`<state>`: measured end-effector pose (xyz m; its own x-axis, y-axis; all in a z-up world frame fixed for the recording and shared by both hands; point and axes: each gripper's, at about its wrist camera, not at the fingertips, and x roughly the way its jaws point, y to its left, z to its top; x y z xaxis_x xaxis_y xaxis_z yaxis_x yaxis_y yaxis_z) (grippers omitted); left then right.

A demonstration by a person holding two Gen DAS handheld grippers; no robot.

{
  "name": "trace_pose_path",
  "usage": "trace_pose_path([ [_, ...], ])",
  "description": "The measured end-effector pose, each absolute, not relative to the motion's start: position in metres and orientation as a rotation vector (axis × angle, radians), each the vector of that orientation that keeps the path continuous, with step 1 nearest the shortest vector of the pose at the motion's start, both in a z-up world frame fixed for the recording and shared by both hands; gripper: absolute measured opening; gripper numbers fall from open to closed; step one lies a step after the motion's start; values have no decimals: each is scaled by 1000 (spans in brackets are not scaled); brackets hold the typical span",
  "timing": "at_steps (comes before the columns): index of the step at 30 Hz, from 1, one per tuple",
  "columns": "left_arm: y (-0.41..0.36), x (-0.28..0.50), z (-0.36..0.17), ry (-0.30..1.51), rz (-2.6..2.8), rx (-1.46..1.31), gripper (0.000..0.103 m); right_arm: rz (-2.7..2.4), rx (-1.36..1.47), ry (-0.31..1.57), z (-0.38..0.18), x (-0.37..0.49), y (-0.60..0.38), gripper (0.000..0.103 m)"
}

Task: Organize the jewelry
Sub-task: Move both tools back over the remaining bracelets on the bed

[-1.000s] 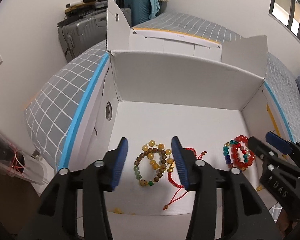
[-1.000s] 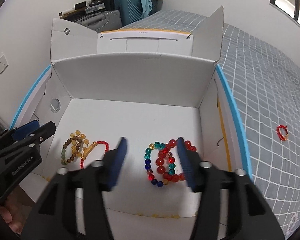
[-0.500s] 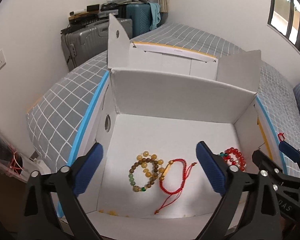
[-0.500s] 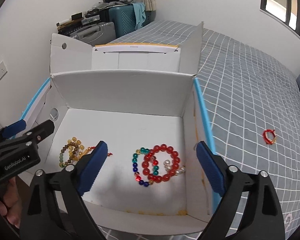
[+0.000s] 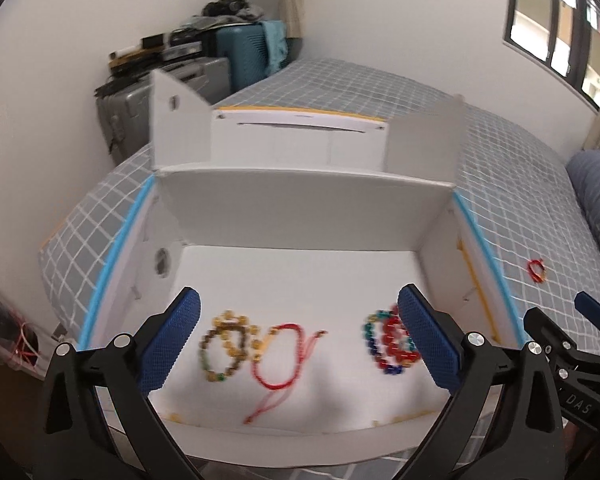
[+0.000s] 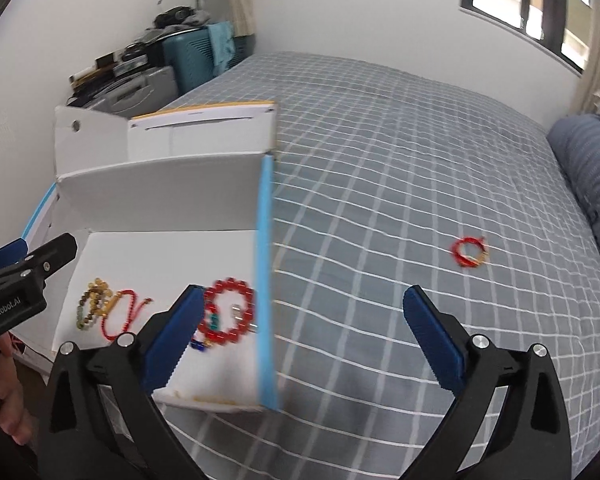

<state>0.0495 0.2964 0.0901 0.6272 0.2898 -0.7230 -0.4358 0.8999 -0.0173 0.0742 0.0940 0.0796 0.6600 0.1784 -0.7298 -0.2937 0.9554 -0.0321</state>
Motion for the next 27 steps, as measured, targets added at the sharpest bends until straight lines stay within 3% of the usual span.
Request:
trace_pose_path([
  [27, 107, 93, 90, 823, 151, -40, 97, 3, -17, 845, 86, 33, -130, 95],
])
